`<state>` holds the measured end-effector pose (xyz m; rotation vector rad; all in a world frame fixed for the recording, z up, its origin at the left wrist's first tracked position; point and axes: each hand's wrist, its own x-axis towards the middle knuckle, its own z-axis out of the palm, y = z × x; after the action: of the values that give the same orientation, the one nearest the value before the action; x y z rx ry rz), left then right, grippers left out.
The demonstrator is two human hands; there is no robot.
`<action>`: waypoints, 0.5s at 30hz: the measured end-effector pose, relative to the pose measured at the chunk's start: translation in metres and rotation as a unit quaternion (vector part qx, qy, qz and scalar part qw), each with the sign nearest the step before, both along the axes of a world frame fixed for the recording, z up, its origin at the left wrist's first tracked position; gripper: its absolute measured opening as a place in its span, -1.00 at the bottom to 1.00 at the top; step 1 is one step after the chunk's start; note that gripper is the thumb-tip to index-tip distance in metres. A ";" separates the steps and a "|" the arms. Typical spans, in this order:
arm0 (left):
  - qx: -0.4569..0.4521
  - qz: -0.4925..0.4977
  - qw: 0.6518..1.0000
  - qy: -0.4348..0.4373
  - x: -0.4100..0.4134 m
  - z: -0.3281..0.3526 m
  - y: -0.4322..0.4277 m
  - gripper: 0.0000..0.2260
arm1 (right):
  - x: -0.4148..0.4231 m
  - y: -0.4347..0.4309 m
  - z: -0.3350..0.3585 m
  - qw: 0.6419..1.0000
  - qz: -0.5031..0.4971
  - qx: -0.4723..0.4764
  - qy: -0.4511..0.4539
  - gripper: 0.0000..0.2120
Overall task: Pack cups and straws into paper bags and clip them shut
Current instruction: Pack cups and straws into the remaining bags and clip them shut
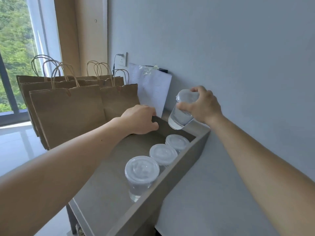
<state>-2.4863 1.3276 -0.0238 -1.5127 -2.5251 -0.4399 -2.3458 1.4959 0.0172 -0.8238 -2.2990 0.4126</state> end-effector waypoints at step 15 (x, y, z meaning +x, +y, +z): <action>-0.100 -0.167 0.978 -0.075 0.266 -0.093 0.131 -0.52 | 0.326 0.032 -0.112 0.981 -0.138 -0.115 -0.066 -0.16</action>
<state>-2.2199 1.4581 -0.1173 -2.0696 -2.4899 -0.3627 -2.0196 1.5278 -0.0946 -1.3028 -2.2371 0.5178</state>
